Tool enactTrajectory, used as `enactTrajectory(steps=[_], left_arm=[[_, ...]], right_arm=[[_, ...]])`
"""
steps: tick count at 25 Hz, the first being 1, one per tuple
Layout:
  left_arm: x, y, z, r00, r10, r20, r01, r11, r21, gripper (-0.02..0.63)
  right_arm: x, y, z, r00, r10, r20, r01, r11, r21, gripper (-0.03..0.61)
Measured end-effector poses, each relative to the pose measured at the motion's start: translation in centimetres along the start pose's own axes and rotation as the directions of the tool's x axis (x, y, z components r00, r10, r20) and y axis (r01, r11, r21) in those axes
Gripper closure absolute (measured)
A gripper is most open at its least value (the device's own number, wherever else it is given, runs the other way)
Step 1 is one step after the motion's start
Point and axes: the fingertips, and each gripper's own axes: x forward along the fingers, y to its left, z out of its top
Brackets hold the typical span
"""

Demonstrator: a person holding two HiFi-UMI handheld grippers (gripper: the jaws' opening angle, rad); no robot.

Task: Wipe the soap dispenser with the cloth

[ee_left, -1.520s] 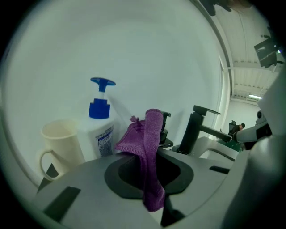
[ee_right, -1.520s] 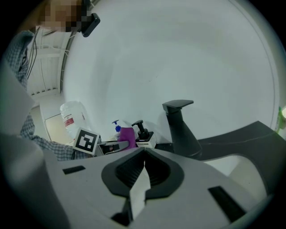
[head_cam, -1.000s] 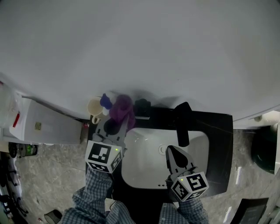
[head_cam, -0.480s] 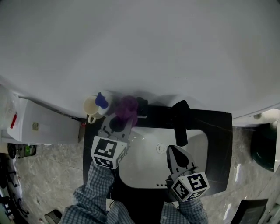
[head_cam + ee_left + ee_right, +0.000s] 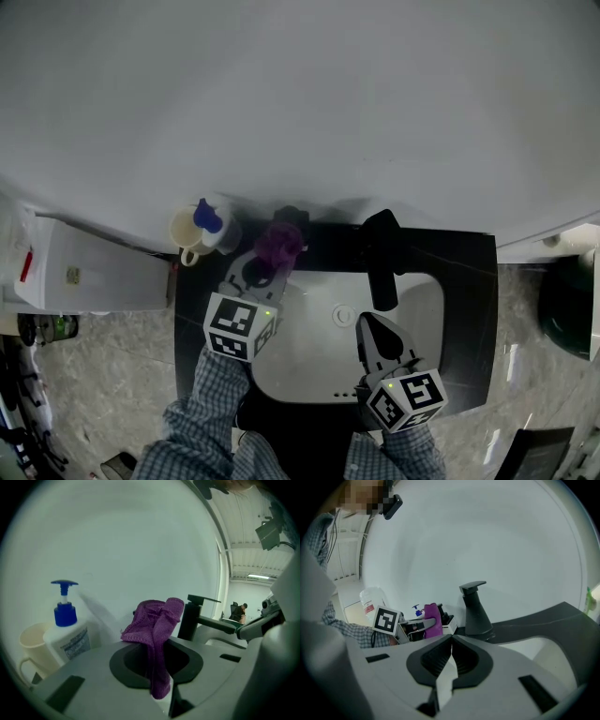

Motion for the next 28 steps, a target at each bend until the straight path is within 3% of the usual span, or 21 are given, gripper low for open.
enactTrajectory(steps=[15, 21, 28], left_arm=[[0.8, -1.8, -2.0, 1.0, 0.014, -0.018, -0.015, 0.999, -0.046, 0.557], [-1.1, -2.8, 0.3, 1.0, 0.0, 0.009, 0.0, 1.0, -0.03, 0.557], [-3.2, -1.1, 6.0, 0.985, 0.104, 0.138, -0.101, 0.995, -0.025, 0.557]], right_arm=[[-0.9, -1.0, -0.4, 1.0, -0.01, 0.0, 0.01, 1.0, 0.014, 0.56], [-1.1, -1.0, 0.5, 1.0, -0.004, 0.02, 0.003, 1.0, 0.011, 0.56], [-1.2, -0.8, 0.8, 1.0, 0.005, 0.018, -0.005, 1.0, 0.013, 0.56]])
